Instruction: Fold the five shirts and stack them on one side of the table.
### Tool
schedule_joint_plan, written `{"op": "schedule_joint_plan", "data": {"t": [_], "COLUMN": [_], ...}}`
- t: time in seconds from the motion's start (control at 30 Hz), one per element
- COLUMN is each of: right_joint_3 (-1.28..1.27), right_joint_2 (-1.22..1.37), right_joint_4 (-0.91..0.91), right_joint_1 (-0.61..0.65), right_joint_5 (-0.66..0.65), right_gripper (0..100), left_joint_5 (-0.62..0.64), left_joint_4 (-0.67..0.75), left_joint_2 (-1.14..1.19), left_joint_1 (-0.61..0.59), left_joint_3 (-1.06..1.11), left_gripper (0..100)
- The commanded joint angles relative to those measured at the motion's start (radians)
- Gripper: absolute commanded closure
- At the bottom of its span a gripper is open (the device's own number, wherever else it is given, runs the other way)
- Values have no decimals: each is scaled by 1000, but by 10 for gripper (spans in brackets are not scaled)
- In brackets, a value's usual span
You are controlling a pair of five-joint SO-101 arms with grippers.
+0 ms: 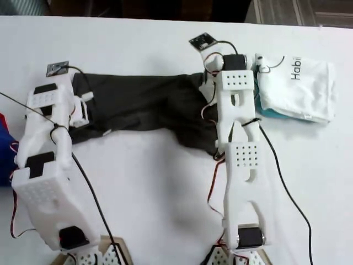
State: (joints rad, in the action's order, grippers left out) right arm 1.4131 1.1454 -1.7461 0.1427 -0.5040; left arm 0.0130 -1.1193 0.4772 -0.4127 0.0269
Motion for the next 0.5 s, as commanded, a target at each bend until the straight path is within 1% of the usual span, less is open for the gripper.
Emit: {"op": "schedule_joint_plan", "data": {"t": [0.0,0.03,0.1,0.27,0.47], "right_joint_3": [18,8,-17,-44,-83], "right_joint_2": [-113,-110,-105,-105,-105], "right_joint_4": [-21,-21,-21,-21,-21], "right_joint_1": [15,19,24,24,21], "right_joint_5": [-6,-6,-6,-6,-8], "right_gripper": [848,831,828,883,893], "left_joint_5": [-9,-9,-9,-9,-9], "left_joint_4": [-8,-8,-8,-8,-8], "left_joint_2": [-3,-3,-3,-3,-3], "left_joint_1": [-34,-34,-34,-34,-34], "left_joint_3": [8,8,8,8,8], "left_gripper": [832,832,832,832,832]}}
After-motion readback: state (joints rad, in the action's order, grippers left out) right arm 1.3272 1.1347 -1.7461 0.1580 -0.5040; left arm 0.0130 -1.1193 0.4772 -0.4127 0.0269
